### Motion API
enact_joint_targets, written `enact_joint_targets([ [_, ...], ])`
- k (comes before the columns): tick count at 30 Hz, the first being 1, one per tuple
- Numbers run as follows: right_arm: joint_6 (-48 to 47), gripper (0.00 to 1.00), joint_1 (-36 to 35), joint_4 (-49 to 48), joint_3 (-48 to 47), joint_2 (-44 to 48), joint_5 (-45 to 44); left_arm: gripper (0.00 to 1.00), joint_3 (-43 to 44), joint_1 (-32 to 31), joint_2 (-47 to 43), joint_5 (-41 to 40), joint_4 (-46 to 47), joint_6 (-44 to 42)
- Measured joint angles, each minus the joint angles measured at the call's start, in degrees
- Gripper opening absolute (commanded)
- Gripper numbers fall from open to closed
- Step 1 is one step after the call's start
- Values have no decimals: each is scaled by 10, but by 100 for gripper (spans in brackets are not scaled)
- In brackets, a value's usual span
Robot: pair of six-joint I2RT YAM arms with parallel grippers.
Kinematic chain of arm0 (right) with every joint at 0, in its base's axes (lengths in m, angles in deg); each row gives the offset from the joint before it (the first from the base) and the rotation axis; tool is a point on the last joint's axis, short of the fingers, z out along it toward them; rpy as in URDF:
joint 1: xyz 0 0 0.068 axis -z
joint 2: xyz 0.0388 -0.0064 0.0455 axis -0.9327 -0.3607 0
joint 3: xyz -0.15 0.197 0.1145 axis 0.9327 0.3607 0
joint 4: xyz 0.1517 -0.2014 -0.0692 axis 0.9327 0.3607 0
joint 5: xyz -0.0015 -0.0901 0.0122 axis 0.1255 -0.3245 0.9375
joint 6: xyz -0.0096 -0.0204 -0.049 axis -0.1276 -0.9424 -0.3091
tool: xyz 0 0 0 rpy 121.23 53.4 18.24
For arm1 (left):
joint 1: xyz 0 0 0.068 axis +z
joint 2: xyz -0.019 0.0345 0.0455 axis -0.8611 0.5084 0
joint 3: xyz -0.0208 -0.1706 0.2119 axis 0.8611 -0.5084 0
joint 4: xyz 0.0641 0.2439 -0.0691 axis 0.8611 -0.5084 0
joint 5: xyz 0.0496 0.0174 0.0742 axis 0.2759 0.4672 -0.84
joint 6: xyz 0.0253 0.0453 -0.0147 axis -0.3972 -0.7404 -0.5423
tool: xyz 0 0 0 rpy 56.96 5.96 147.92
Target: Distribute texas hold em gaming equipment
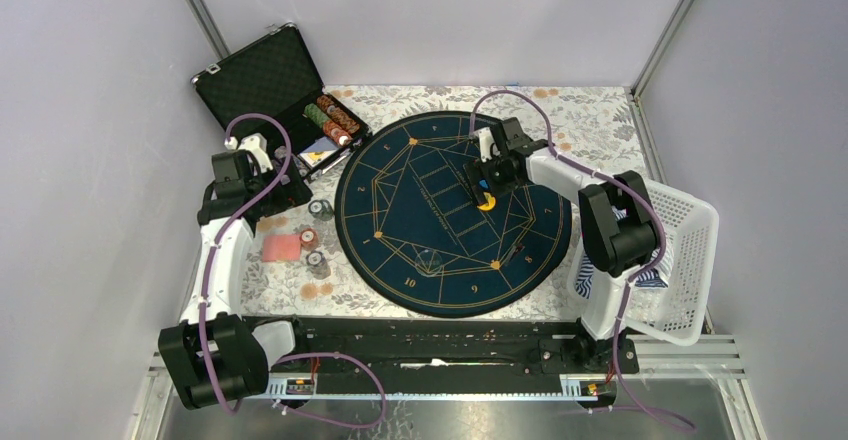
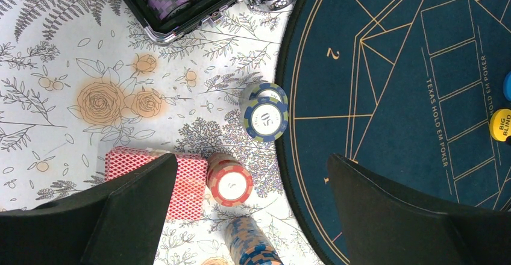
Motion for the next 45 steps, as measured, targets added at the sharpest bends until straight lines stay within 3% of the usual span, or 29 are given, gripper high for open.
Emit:
enact_joint_targets([
  [9, 1, 92, -7, -9, -3, -26, -19, 99, 0, 3, 0, 0, 0, 1],
  [18, 7, 91, -2, -9, -79, -83, -54, 99, 0, 5, 0, 0, 0, 1],
  [27, 9, 76, 11, -10, -115, -126, -61, 99, 0, 6, 0, 0, 3, 1],
  [35, 7, 56, 12, -14, -118, -130, -72, 99, 0, 8, 2, 0, 4, 1],
  [45, 6, 48, 12, -12, -118, -128, -66, 99, 0, 9, 2, 1, 4, 1],
])
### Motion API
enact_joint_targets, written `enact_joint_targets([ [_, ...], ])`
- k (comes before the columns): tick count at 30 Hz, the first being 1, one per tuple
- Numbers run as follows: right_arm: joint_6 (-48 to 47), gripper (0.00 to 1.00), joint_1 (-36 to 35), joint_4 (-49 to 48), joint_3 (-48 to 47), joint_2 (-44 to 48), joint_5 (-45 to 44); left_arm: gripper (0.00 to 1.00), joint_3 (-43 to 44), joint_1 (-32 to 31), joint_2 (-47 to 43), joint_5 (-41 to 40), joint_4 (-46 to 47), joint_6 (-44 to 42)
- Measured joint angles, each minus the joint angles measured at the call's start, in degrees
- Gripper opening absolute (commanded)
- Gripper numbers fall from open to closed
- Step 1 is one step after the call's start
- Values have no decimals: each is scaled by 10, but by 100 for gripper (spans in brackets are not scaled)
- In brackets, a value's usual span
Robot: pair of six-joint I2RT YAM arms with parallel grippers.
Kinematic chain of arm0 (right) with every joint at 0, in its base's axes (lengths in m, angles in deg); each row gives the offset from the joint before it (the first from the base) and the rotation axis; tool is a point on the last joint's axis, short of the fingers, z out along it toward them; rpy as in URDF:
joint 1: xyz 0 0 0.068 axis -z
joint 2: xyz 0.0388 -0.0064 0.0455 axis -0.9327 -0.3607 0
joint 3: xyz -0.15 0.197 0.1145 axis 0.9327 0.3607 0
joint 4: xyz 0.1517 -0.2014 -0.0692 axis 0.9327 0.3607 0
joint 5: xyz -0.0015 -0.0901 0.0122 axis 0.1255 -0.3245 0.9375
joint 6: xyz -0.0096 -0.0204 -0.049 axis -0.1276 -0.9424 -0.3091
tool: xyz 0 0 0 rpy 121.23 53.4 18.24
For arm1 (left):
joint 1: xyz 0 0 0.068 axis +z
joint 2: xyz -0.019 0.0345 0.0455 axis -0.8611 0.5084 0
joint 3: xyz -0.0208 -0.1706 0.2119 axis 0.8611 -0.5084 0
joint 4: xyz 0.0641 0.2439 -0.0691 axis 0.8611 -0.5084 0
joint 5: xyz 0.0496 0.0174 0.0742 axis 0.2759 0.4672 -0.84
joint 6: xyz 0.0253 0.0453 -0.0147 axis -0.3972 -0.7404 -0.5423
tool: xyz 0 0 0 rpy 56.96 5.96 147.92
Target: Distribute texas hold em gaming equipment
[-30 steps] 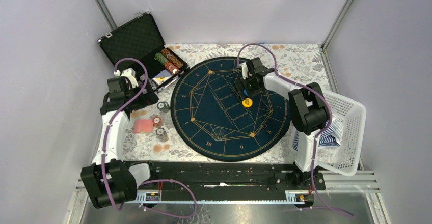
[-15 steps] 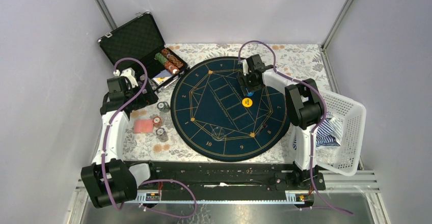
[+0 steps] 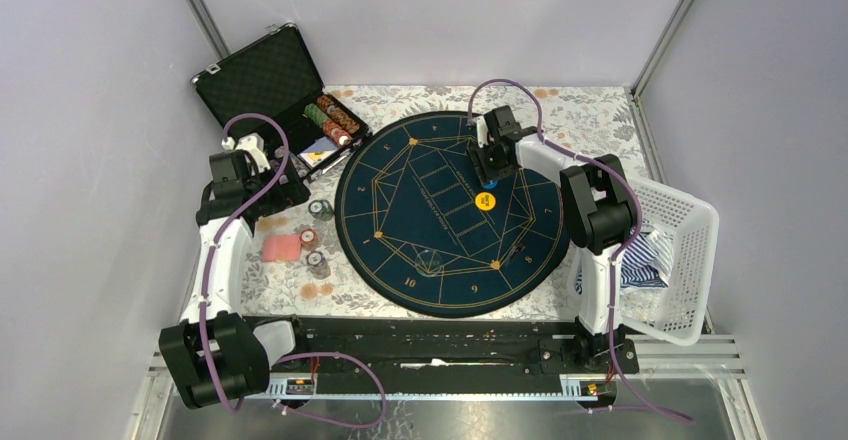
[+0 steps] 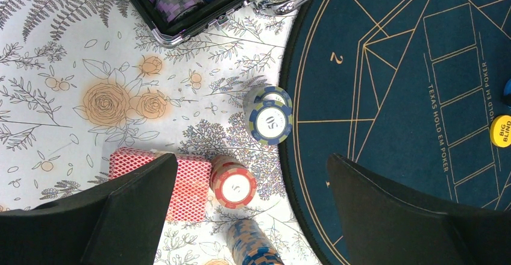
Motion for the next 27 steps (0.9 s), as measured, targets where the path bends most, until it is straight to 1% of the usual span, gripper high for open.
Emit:
enact_joint_targets([
  [3, 2, 48, -6, 13, -10, 1, 15, 99, 0, 2, 0, 2, 0, 0],
  [6, 7, 48, -27, 28, -37, 1, 34, 99, 0, 6, 2, 8, 0, 0],
  [13, 17, 48, -122, 35, -159, -6, 61, 99, 0, 27, 7, 23, 0, 2],
  [17, 21, 48, -175, 32, -252, -52, 66, 99, 0, 35, 7, 29, -1, 4],
  [20, 23, 48, -199, 33, -300, -92, 66, 99, 0, 41, 7, 31, 0, 5],
  [23, 27, 49, -210, 37, -337, -138, 66, 99, 0, 46, 7, 34, 0, 5],
  [27, 29, 49, -211, 39, -361, -179, 61, 99, 0, 52, 7, 40, 0, 5],
])
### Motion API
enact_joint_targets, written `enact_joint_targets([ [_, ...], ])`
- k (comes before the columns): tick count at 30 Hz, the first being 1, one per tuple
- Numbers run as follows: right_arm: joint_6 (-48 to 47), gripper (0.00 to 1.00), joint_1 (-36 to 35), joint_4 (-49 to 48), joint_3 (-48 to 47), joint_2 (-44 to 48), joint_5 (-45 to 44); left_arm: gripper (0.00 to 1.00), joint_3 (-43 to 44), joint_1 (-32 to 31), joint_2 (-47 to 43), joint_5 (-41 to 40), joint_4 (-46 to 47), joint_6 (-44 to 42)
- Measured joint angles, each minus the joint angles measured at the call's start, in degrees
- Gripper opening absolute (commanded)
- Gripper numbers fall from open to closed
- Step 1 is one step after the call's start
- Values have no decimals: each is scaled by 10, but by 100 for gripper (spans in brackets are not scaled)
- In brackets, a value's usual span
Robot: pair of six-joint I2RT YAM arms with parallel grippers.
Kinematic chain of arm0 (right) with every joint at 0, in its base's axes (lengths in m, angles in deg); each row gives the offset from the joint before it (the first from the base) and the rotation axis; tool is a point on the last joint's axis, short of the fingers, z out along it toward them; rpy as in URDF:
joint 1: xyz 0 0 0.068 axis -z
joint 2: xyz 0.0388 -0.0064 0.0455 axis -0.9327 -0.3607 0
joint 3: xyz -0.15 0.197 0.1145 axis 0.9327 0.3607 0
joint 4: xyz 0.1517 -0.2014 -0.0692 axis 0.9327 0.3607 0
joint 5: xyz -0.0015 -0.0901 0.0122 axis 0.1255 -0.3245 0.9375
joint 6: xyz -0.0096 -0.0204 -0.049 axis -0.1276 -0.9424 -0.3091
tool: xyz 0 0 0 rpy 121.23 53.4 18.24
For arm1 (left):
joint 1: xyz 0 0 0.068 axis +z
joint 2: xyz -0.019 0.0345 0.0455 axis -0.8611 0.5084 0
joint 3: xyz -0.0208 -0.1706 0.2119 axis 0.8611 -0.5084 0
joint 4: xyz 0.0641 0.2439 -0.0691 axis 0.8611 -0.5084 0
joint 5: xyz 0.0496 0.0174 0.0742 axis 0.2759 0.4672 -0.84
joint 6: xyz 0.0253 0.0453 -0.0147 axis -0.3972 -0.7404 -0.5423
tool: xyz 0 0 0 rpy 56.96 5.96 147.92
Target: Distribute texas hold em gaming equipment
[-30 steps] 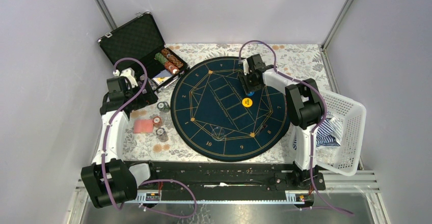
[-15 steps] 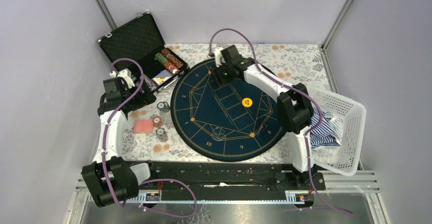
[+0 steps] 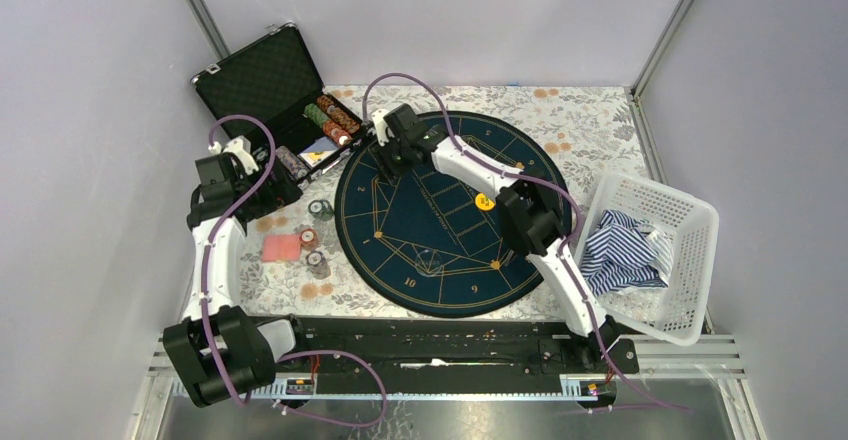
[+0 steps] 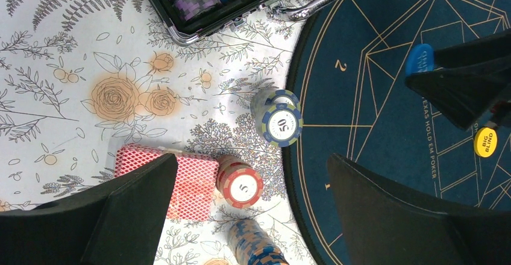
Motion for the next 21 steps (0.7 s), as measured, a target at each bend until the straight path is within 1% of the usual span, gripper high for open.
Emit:
enact_joint_targets([
  [5, 0, 50, -1, 4, -24, -30, -8, 99, 0, 4, 0, 6, 0, 1],
  [21, 0, 54, -26, 3, -27, -40, -32, 99, 0, 10, 1, 17, 0, 6],
])
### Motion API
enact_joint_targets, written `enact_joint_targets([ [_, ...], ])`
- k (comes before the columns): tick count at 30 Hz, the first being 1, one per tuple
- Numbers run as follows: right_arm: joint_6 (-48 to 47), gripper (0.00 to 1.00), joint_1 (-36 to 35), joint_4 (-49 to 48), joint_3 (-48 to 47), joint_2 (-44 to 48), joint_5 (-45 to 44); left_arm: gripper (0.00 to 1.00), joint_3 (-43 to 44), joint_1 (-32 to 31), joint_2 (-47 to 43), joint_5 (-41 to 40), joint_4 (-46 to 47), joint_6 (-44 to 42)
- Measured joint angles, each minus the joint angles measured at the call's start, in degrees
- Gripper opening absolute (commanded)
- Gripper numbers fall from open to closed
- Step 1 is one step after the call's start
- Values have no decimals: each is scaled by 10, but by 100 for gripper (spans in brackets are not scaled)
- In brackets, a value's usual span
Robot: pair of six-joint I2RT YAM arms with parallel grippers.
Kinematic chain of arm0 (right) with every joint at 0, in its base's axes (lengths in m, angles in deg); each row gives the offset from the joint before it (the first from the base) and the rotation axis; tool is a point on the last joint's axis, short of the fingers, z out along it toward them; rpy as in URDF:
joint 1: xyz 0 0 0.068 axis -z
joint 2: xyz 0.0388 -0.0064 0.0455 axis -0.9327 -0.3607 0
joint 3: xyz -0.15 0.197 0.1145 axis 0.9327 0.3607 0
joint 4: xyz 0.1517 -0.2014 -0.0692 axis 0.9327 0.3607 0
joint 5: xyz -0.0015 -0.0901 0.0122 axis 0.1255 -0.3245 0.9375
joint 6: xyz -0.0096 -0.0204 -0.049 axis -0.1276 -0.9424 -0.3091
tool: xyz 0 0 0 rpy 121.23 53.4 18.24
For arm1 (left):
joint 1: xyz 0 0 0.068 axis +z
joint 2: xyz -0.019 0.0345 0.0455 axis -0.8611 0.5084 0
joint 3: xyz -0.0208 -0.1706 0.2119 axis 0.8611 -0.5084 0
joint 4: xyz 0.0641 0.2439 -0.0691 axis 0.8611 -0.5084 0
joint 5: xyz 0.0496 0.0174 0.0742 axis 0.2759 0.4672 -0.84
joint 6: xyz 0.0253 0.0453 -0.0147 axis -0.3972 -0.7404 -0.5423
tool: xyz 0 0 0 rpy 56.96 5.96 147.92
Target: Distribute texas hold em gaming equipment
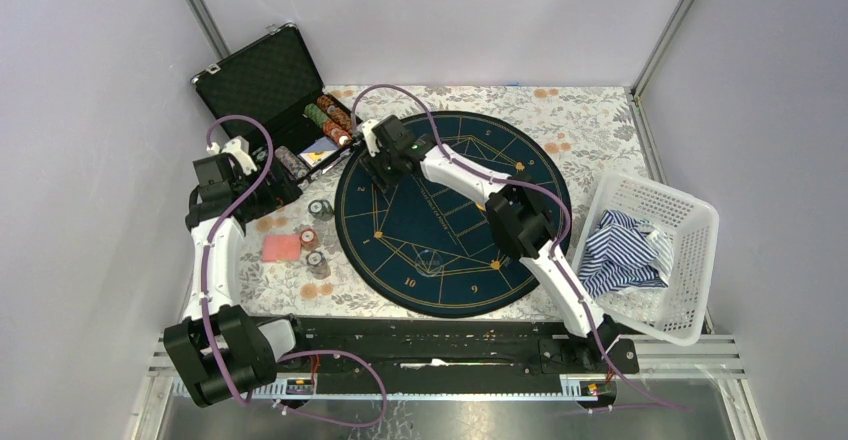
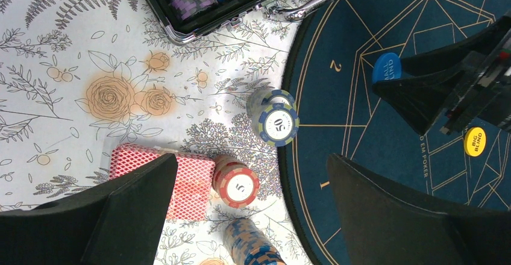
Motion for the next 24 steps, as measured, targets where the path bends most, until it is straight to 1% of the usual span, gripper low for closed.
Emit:
enact_joint_targets([
  [5, -7, 56, -7, 0, 0, -12, -18, 99, 0, 1, 0, 2, 0, 0],
  [10, -15, 68, -9, 1, 0, -16, -33, 99, 0, 3, 0, 3, 0, 0],
  [13, -19, 80, -9, 1, 0, -16, -36, 99, 0, 3, 0, 4, 0, 0],
  [14, -18, 82, -9, 1, 0, -16, -36, 99, 0, 3, 0, 4, 0, 0],
  [21, -19, 92, -9, 25, 0, -13, -33, 99, 0, 4, 0, 4, 0, 0],
  [24, -19, 95, -5, 35, 25, 14, -17, 99, 0, 5, 0, 4, 0, 0],
])
